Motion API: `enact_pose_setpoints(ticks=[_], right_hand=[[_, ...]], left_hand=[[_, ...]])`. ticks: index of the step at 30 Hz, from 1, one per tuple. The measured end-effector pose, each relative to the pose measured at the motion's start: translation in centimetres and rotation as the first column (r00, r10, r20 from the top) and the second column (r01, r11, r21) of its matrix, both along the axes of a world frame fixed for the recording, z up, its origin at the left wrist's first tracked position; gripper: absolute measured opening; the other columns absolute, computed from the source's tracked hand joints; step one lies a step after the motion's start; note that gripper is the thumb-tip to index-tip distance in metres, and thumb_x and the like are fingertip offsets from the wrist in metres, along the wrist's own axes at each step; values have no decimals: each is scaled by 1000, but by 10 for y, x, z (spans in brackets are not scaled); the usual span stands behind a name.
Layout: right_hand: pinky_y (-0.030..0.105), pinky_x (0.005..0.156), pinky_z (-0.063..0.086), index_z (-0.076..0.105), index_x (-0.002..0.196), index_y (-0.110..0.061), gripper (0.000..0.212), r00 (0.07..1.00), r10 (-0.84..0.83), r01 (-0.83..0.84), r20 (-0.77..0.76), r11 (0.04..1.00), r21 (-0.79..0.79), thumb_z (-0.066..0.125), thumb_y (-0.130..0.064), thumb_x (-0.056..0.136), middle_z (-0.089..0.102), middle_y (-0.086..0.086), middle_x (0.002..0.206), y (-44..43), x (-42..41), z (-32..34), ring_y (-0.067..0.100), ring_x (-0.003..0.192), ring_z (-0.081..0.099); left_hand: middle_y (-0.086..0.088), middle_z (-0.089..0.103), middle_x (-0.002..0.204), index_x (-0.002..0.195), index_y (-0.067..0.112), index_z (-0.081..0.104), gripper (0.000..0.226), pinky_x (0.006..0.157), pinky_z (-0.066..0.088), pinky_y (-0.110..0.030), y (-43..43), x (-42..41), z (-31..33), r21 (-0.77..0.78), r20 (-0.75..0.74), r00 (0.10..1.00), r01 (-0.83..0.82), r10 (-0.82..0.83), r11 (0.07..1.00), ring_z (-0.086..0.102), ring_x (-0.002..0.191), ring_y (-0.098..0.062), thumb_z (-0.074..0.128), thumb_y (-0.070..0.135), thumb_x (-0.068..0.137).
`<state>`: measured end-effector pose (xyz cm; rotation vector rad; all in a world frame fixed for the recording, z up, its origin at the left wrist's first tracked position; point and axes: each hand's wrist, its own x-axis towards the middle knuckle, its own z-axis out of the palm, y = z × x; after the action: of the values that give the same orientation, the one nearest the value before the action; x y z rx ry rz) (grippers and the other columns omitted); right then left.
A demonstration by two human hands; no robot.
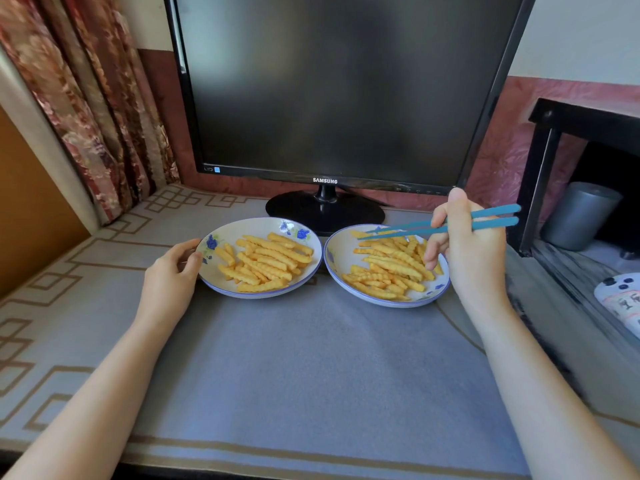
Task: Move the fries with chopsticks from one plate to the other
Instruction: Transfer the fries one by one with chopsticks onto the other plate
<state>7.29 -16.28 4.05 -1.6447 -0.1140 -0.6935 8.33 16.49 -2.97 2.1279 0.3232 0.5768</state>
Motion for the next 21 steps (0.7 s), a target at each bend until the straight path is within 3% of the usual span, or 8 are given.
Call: enact_pose_setpoints(ticks=[4, 9, 15, 21], right_hand=[[17, 37, 30, 47, 67, -11, 42, 999, 21, -26, 39, 991, 132, 37, -27, 105, 41, 3, 35, 13, -8, 4, 21, 32, 44], [25, 40, 27, 47, 67, -11, 42, 988, 152, -154, 25, 972, 178, 36, -27, 104, 42, 6, 38, 46, -17, -1, 20, 33, 47], [23, 42, 28, 49, 67, -11, 43, 906, 423, -421, 10, 899, 123, 35, -27, 104, 48, 11, 39, 77, -26, -15, 18, 33, 47], [18, 45, 36, 52, 70, -10, 42, 866, 500, -499, -20, 865, 52, 36, -30, 102, 50, 12, 42, 81, -25, -25, 20, 36, 48]], left_hand=[[-7, 65, 116, 122, 16, 61, 31, 83, 35, -25, 0, 0, 0, -10, 1, 1000, 3, -3, 1000, 53, 102, -14, 45, 17, 96], [-6, 65, 116, 122, 16, 61, 31, 83, 35, -25, 0, 0, -1, -14, 4, 1000, 1, -1, 1000, 50, 98, -10, 45, 18, 96], [-6, 65, 117, 122, 16, 61, 31, 83, 34, -24, 1, 1, -2, -8, 5, 1000, 2, -2, 1000, 52, 100, -11, 45, 18, 96], [-5, 65, 114, 121, 15, 61, 30, 83, 34, -22, 2, 2, -3, -17, 8, 1000, 9, -9, 1000, 51, 97, -9, 45, 17, 95]])
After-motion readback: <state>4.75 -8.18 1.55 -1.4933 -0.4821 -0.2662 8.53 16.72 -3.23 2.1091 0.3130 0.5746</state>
